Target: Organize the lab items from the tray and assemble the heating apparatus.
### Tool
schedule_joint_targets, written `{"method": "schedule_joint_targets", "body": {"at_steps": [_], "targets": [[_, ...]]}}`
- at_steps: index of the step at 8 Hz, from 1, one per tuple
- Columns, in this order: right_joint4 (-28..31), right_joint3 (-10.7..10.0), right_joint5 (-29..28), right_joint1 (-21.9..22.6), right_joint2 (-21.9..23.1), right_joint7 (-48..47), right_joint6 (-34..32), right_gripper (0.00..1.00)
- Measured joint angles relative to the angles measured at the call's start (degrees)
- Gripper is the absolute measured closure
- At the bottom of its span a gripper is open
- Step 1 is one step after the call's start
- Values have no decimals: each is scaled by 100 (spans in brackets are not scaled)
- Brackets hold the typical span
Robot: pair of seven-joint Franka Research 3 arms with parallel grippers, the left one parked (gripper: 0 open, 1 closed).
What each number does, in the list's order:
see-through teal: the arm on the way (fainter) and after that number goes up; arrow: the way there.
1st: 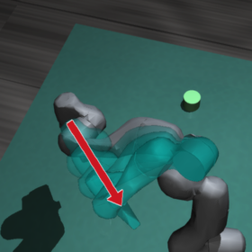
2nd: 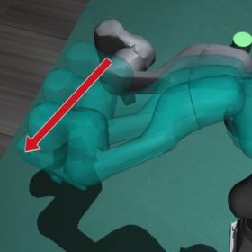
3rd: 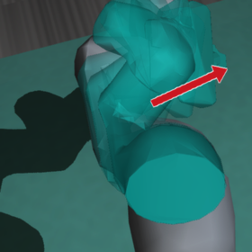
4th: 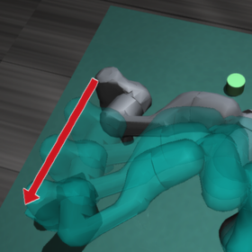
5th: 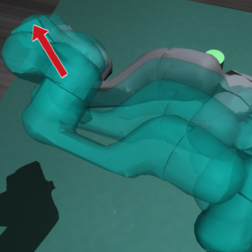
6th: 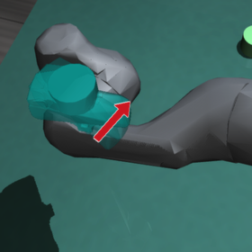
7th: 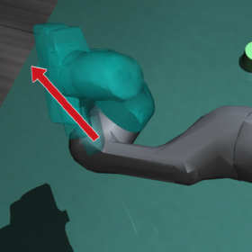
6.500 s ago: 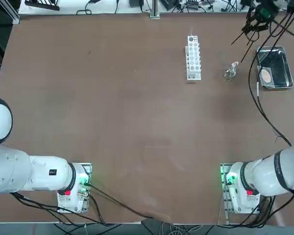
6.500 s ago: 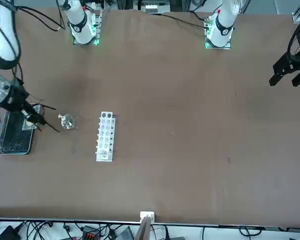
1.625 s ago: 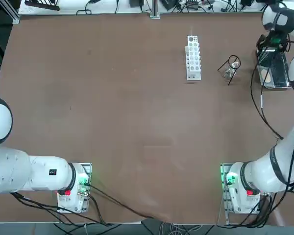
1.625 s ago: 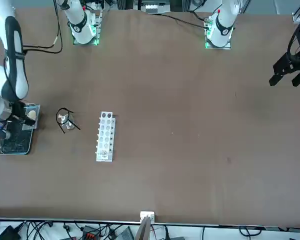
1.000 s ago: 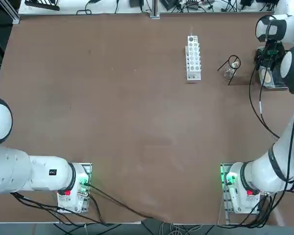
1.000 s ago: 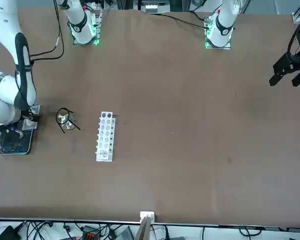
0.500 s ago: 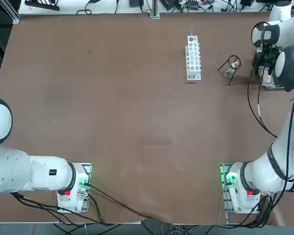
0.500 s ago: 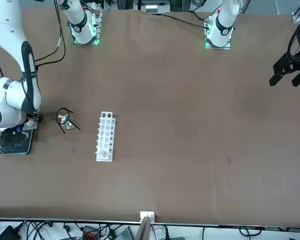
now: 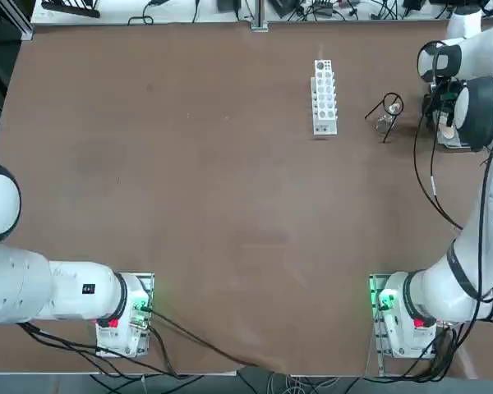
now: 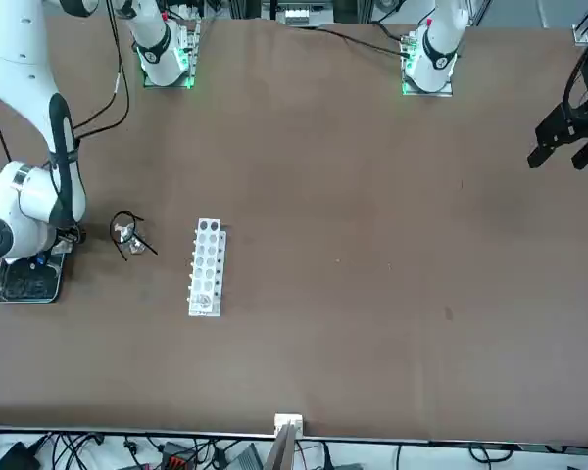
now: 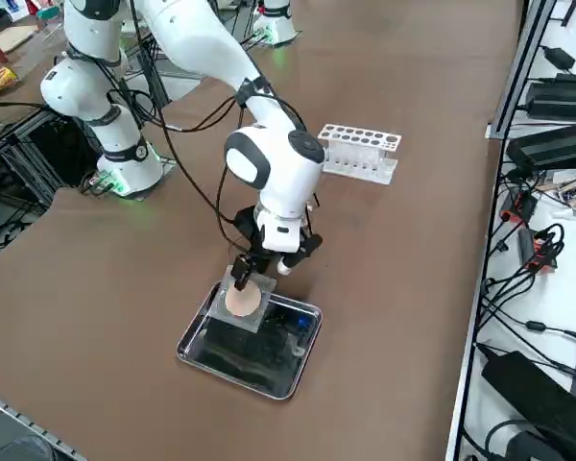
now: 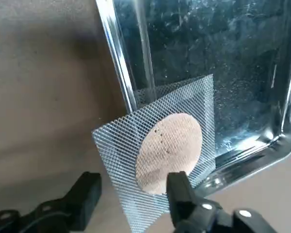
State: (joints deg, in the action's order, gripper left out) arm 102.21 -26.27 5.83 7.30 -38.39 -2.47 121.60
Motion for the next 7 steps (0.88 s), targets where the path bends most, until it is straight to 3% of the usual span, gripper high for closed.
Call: {"method": "schedule_joint_targets", "body": {"at_steps": [2,3,4,5,6,7], "targets": [[-37,0,0,0,-45,0,0,36],[-57,0,1,-1,-45,0,0,56],[-107,-1,1,-3,-46,5,0,69],[-199,-1,1,-2,-45,27,-10,74],[-286,-1,1,-2,-45,39,-43,93],[-358,-3,1,-3,-44,41,-104,98]]}}
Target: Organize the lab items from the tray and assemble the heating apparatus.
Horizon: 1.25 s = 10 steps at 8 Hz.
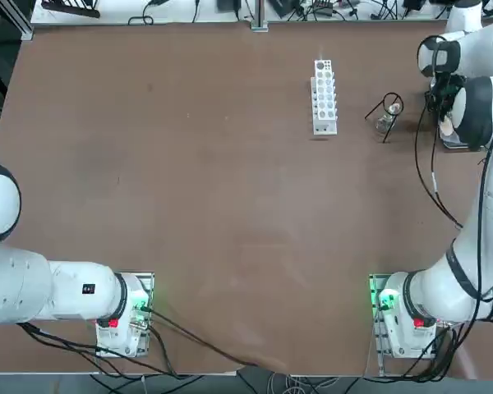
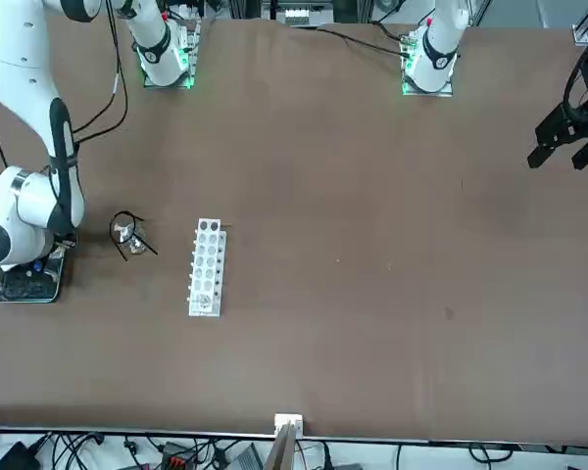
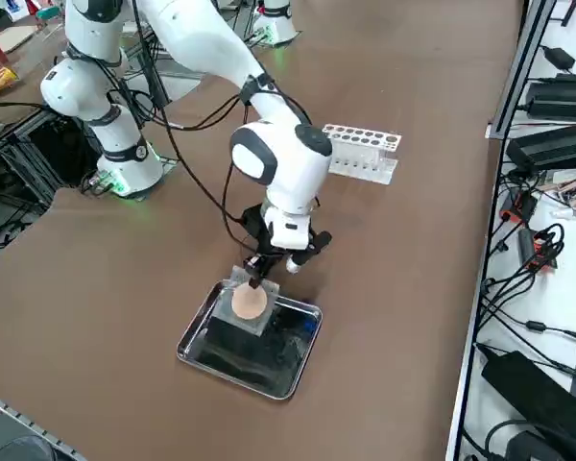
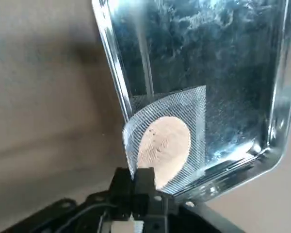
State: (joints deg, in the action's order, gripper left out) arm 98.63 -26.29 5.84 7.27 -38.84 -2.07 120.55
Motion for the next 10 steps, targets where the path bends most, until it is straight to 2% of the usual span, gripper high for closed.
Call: {"method": "schedule_joint_targets", "body": {"at_steps": [2,7,10], "targets": [[-201,0,0,1,3,1,-255,98],[-1631,-2,275,172,57,-4,-2156,98],[-2219,3,751,474,82,-109,-2988,98]]}}
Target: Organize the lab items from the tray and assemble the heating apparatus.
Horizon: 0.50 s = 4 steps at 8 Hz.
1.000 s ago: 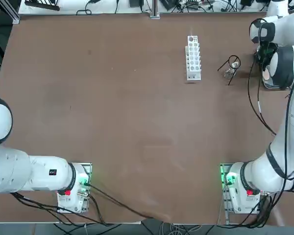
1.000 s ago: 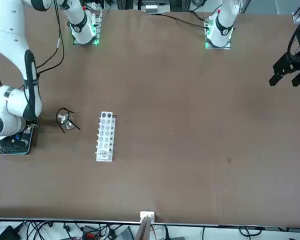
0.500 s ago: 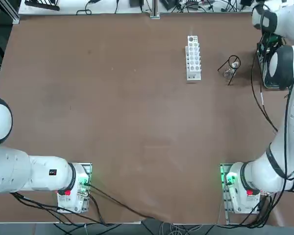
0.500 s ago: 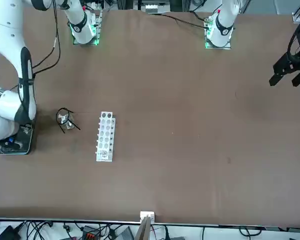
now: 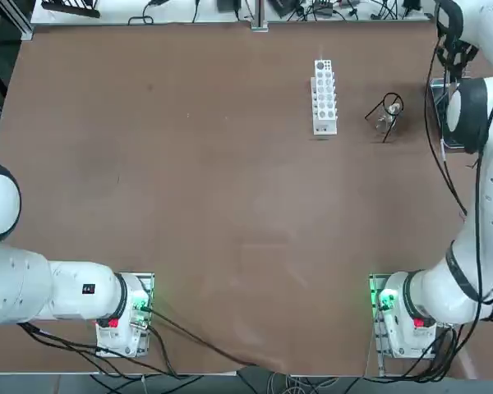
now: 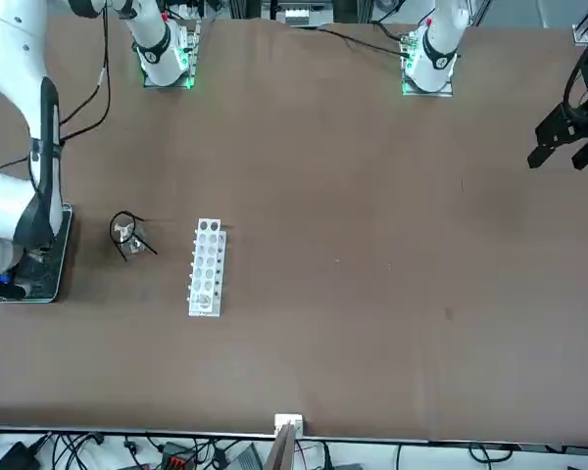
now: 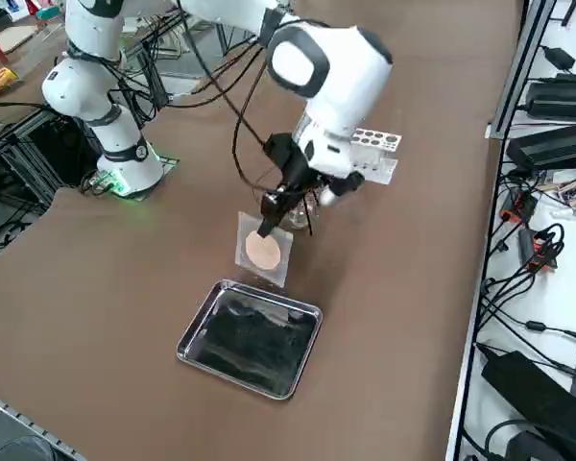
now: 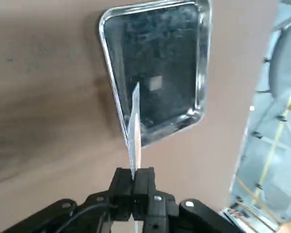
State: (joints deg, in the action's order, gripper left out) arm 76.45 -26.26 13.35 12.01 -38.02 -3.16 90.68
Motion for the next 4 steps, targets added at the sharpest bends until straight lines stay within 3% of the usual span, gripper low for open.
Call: {"method": "schedule_joint_targets", "body": {"at_steps": [4], "targets": [[-187,20,484,760,-13,-434,-447,98]]}}
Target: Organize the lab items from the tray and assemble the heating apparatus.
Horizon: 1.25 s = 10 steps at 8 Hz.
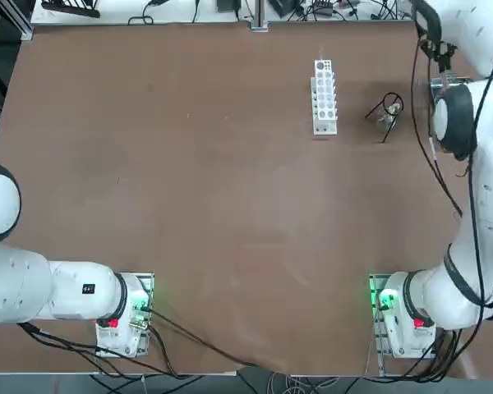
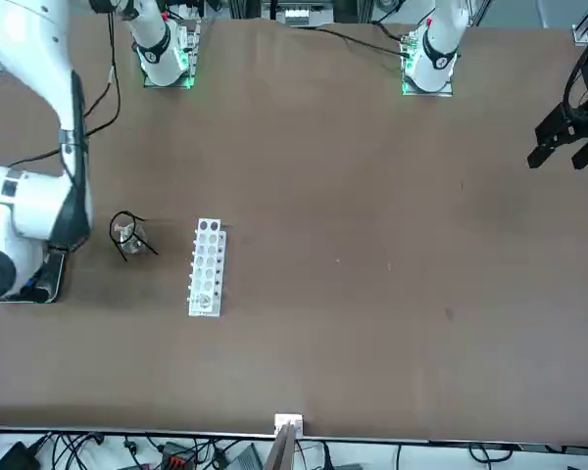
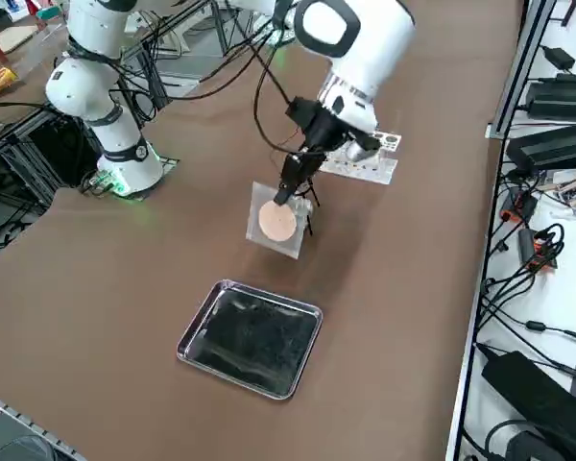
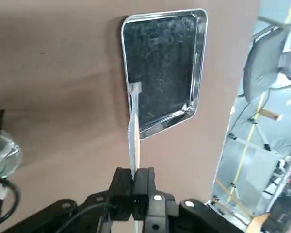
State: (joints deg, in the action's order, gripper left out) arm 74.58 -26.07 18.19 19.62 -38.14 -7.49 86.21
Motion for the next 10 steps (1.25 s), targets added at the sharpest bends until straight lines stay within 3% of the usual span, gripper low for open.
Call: {"method": "schedule_joint_targets", "body": {"at_steps": [4,10], "targets": [[-13,22,675,872,-86,-442,-133,98],[-1,46,1161,1931,-535,-1336,-497,98]]}}
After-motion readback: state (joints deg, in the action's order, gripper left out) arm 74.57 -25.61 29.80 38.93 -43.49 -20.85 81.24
